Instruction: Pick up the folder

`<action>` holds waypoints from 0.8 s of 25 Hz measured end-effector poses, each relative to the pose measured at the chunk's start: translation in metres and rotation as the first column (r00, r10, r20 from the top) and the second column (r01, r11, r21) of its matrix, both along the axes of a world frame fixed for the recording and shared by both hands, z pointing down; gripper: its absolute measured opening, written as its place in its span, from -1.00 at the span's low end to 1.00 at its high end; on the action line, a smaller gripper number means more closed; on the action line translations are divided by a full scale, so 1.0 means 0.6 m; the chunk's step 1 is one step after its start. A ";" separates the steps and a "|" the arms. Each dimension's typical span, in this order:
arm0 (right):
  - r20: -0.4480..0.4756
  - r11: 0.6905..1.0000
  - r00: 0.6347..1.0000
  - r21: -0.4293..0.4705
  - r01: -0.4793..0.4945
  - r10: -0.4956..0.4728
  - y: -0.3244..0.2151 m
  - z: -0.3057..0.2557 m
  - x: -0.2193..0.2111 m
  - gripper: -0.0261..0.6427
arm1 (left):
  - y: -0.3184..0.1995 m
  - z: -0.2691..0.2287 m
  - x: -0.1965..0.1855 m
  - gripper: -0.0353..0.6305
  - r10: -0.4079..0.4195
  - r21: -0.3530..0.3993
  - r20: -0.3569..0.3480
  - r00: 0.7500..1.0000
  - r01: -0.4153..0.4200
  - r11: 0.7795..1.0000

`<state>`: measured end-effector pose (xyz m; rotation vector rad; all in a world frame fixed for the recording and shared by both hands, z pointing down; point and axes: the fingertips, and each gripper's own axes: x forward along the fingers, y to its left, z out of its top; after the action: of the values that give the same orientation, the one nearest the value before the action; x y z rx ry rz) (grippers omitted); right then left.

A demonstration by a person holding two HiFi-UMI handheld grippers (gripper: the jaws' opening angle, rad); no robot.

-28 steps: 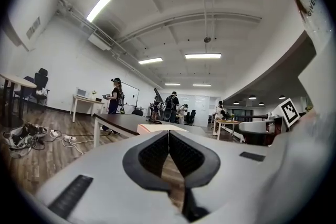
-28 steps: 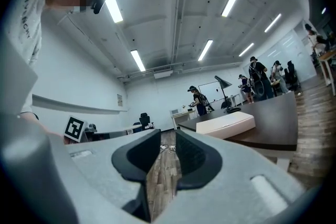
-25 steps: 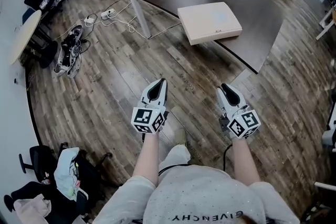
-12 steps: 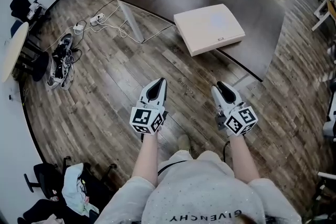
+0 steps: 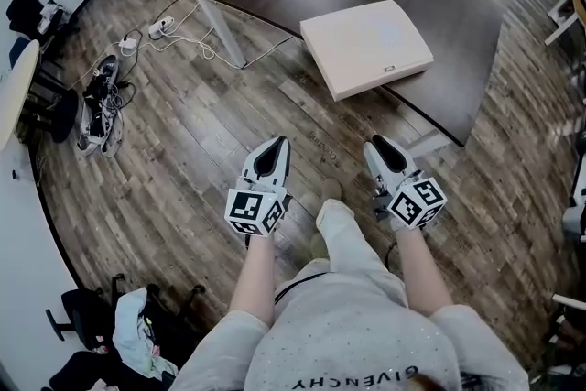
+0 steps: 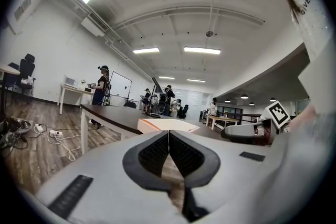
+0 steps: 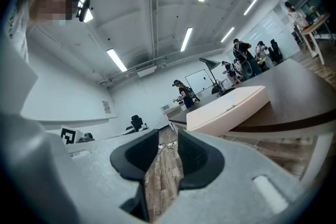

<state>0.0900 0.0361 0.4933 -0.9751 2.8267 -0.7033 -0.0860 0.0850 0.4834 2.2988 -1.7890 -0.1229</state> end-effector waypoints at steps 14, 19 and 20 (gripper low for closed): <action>0.093 0.972 0.993 -0.227 -0.052 0.074 -0.174 0.076 -0.052 -0.47 | -0.170 0.042 -0.052 -0.89 0.020 -0.035 0.000 1.000 -0.020 0.999; 0.152 0.951 0.983 -0.305 -0.051 0.102 -0.195 0.095 -0.067 -0.34 | -0.200 0.057 -0.065 -0.89 0.022 -0.048 -0.013 1.000 -0.023 0.999; 0.165 0.946 0.980 -0.319 -0.050 0.108 -0.200 0.098 -0.070 -0.33 | -0.207 0.060 -0.067 -0.89 0.024 -0.051 -0.015 1.000 -0.025 0.998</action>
<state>0.0478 -0.0837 0.5520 -0.9995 2.5509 -1.1933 -0.1259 -0.0393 0.5193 2.2781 -1.7363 -0.0886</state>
